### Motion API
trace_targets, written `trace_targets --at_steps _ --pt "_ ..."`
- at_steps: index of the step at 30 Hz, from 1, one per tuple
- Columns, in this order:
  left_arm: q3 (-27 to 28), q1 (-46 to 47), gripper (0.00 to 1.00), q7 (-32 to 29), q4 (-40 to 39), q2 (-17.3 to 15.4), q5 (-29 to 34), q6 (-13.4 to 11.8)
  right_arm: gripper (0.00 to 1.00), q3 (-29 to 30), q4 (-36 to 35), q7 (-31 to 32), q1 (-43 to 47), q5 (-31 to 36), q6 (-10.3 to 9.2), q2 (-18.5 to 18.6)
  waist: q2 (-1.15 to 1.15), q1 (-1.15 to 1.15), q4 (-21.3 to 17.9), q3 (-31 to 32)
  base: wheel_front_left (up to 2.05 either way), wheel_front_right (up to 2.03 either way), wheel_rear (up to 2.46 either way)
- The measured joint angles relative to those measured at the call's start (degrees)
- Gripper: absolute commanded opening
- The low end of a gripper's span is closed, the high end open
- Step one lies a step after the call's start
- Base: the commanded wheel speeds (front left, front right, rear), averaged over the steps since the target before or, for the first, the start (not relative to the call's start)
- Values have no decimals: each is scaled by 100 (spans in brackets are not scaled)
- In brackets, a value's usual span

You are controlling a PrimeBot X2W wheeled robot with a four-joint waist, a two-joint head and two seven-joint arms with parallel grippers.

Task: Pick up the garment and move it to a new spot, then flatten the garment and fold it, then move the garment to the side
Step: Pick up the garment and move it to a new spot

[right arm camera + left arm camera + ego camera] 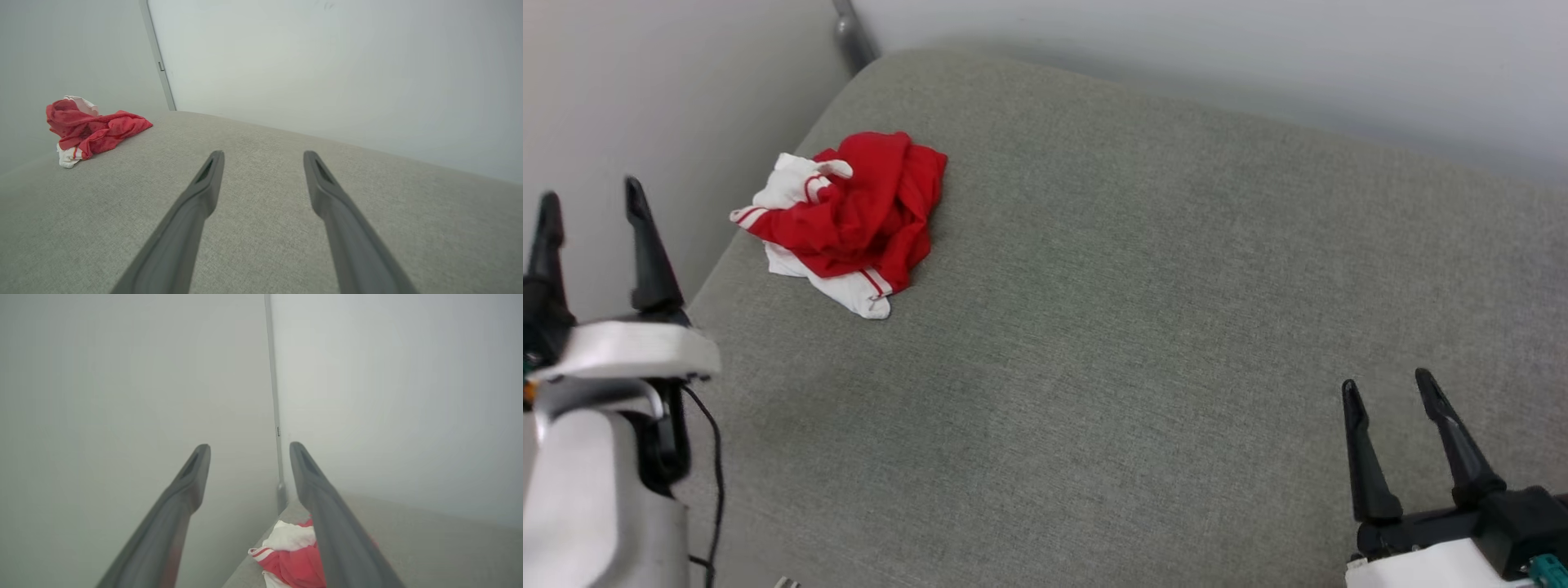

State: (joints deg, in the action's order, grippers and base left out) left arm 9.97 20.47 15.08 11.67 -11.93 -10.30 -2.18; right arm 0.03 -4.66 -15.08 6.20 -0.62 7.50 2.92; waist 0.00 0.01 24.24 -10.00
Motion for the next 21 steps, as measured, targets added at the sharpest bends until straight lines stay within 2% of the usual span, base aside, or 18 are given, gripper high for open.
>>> trace_targets --at_steps 4,9,13,21 --pt "94 865 100 -309 367 -430 -187 245 100 104 -78 0 -172 100 0 0 0 0 -145 -288 0 0 0" --pt "62 1825 100 -1310 836 -1022 -476 635 100 189 -159 0 -370 212 0 0 0 1 -317 -646 0 0 0" --pt "-190 2463 100 -2375 1219 -1338 -829 865 100 188 -231 0 -509 285 0 0 0 1 -446 -935 0 0 0" --pt "-1179 3112 100 -4793 1671 -2090 -1700 958 100 147 -394 0 -817 478 0 0 0 0 -704 -1570 0 0 0"
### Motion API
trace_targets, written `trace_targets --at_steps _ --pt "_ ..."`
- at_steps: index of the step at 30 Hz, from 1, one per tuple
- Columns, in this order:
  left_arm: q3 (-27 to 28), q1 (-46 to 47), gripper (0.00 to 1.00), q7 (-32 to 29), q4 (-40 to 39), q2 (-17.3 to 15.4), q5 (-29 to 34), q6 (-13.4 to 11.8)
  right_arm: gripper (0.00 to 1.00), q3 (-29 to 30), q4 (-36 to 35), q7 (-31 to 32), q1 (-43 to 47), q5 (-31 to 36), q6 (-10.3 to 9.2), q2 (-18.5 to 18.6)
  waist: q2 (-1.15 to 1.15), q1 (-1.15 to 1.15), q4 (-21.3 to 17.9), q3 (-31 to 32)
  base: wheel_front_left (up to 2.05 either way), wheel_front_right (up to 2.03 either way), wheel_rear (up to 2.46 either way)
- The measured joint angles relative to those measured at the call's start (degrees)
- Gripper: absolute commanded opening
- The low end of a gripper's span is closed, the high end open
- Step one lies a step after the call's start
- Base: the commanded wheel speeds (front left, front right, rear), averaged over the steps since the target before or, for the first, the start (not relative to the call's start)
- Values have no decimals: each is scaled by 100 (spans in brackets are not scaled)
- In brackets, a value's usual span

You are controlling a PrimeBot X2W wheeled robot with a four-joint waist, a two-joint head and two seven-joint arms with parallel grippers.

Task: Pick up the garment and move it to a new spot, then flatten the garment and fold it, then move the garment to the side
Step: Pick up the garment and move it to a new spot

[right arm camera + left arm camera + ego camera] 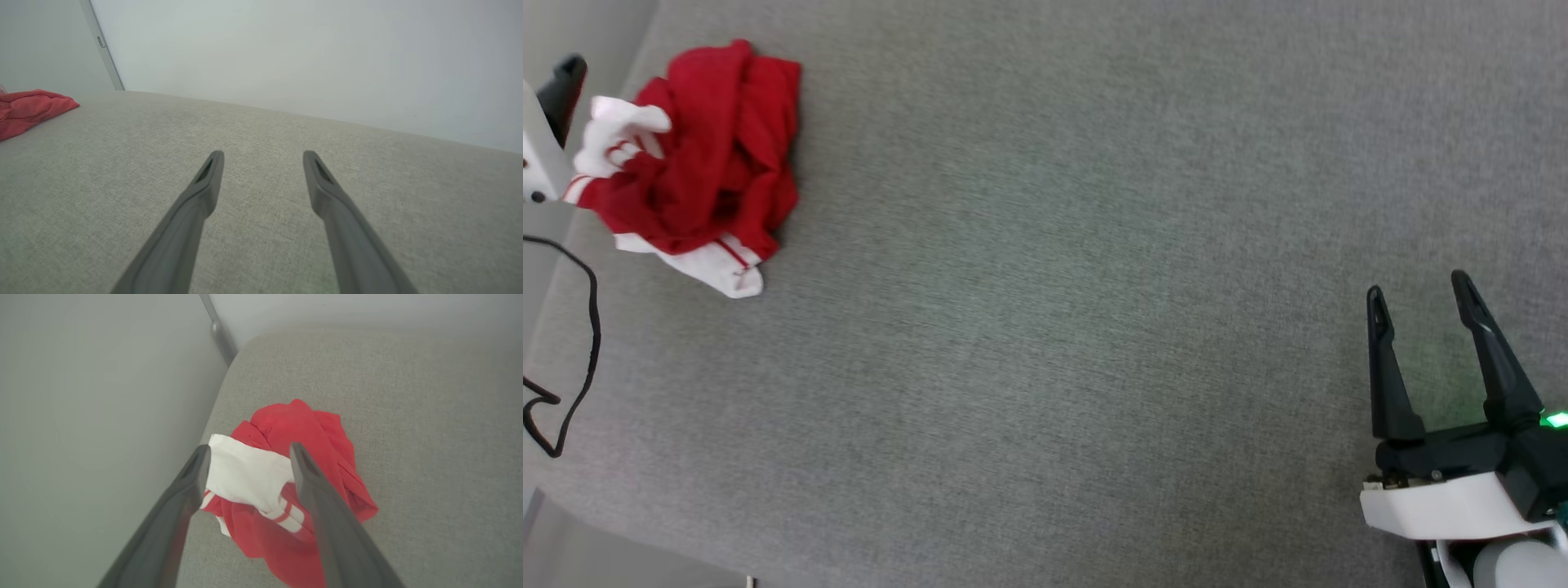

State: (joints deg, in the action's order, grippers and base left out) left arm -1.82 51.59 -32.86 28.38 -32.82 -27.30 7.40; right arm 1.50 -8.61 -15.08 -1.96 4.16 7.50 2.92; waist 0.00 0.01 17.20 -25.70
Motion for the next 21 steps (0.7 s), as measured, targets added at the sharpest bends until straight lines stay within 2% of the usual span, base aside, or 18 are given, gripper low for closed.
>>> trace_targets --at_steps 5,10,14,20,21 --pt "-464 45 100 -1237 166 -371 -783 0 100 -27 -92 0 -205 123 0 0 0 0 -196 -410 0 0 0" --pt "-759 15 100 -1937 336 -597 -1326 0 100 -18 -192 0 -380 210 0 -1 0 0 -391 -797 0 0 0" --pt "-820 -26 100 -2152 688 -605 -1459 -1 100 -25 -267 -1 -456 263 0 -1 0 0 -510 -1054 0 0 0" --pt "-1087 106 100 -2047 828 -641 -1559 -8 100 -22 -322 -11 -498 316 0 -1 0 -1 -575 -1241 0 0 0" --pt "-1137 129 0 -2028 856 -648 -1588 -8 100 -23 -312 -11 -498 316 0 -1 0 -2 -572 -1234 0 0 0"
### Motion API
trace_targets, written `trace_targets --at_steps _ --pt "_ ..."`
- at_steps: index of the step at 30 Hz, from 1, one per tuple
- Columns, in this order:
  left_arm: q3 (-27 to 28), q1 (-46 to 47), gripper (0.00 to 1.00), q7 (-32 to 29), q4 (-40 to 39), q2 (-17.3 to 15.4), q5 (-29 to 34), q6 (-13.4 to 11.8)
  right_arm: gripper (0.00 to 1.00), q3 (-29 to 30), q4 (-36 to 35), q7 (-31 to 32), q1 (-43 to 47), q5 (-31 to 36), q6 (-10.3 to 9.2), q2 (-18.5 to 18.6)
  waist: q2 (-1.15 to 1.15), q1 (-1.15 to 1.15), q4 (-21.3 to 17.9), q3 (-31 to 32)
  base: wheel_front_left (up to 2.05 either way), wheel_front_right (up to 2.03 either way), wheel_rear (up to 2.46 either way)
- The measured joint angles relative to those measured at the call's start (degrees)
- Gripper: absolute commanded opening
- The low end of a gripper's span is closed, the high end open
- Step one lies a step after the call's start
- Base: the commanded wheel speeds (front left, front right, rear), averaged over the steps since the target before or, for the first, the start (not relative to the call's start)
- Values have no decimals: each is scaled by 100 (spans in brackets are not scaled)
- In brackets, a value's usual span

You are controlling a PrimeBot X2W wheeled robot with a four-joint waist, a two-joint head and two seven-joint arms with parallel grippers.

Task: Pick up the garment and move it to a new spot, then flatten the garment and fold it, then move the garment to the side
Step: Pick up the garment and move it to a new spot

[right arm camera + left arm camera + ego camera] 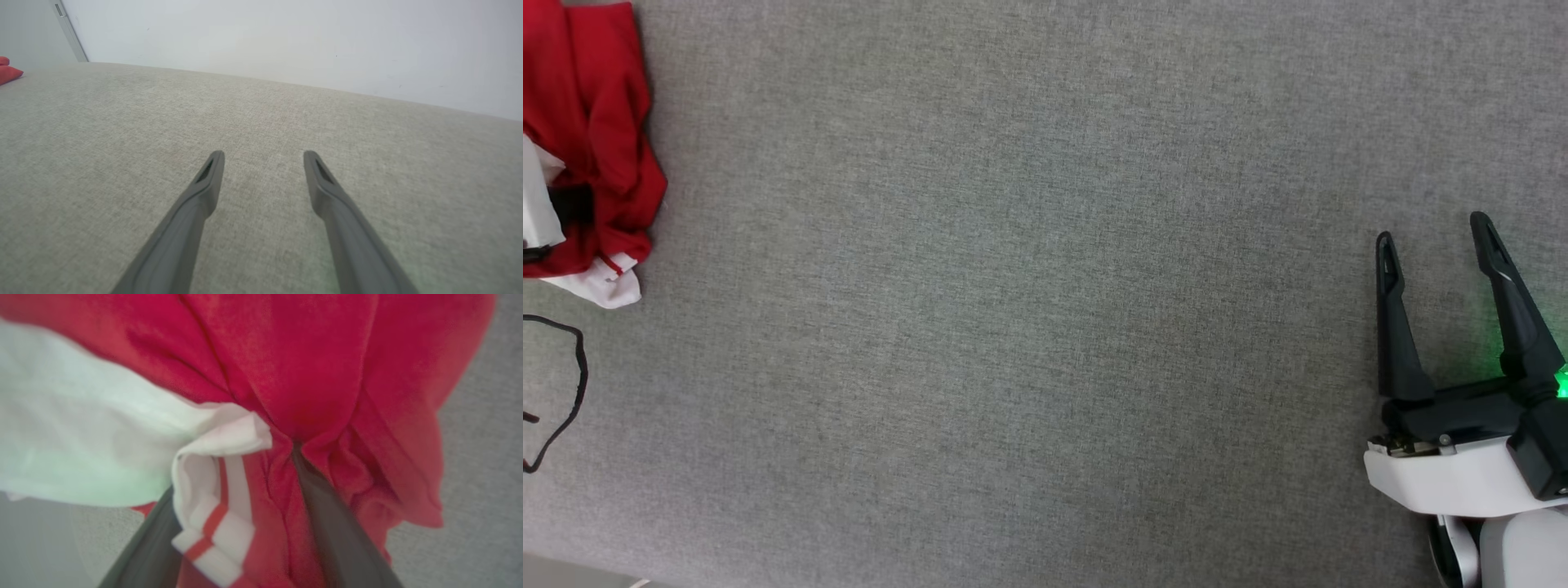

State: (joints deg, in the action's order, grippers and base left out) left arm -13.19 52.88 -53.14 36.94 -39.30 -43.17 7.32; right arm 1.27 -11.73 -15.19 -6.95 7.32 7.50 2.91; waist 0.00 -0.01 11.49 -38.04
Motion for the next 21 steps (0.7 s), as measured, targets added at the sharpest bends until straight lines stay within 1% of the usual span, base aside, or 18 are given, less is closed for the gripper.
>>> trace_targets --at_steps 4,10,15,21 --pt "-301 31 0 107 19 -62 -130 -9 100 -22 119 0 7 -3 0 0 0 1 13 123 0 0 0" --pt "-735 35 0 357 -85 -305 -234 2 100 -82 347 10 105 -120 0 0 0 1 20 554 0 0 0" --pt "-1143 302 0 568 -601 -641 -246 8 100 -120 489 10 260 -260 0 0 0 1 23 1073 0 0 0" --pt "-1862 766 0 503 -1513 -889 -268 8 100 -204 612 10 470 -480 0 1 0 1 5 1730 0 0 0"
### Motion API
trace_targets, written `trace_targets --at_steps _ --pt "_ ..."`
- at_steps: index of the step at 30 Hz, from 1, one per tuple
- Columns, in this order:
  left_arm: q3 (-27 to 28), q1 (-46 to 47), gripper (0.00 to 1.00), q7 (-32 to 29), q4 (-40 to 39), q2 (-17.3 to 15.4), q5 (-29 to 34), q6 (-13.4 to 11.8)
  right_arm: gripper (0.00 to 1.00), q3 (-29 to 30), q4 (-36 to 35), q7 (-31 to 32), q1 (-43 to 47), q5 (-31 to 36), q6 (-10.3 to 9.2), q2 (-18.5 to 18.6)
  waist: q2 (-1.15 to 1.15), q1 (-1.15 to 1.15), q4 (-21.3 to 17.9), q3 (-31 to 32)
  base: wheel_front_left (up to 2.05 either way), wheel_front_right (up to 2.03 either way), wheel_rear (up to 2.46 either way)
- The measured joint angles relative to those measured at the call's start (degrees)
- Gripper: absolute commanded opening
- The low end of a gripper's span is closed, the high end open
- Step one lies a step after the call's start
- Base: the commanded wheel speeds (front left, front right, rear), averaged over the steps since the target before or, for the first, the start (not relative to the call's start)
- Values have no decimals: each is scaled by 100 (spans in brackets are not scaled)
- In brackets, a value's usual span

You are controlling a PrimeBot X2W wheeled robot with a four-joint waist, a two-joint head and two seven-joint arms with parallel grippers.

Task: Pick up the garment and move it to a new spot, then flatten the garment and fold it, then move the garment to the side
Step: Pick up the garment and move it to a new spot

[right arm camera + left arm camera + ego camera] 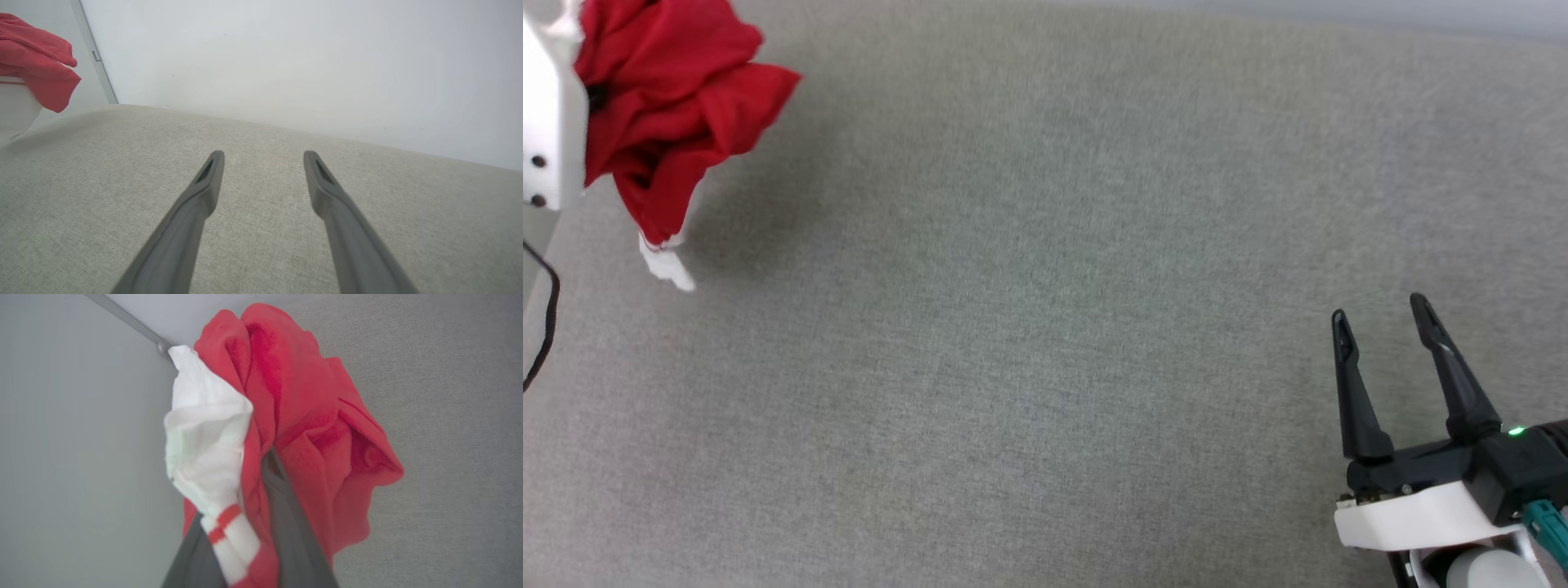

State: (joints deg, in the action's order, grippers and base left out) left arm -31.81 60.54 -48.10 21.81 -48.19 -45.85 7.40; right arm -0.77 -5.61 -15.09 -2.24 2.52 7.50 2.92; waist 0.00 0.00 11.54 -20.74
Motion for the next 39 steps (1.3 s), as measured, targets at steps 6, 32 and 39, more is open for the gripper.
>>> trace_targets --at_steps 6,32,39 --pt "-720 541 0 -176 -809 46 -26 0 100 -109 80 0 158 -202 0 0 0 -1 -174 537 0 0 0" --pt "-3939 411 0 598 -837 2329 -615 0 100 -305 76 0 93 -511 0 3 0 0 -2142 288 0 0 0" --pt "-4101 -222 0 555 -568 2741 -526 -8 100 -302 78 0 -3 -552 0 3 0 0 -2317 -3 0 0 0"
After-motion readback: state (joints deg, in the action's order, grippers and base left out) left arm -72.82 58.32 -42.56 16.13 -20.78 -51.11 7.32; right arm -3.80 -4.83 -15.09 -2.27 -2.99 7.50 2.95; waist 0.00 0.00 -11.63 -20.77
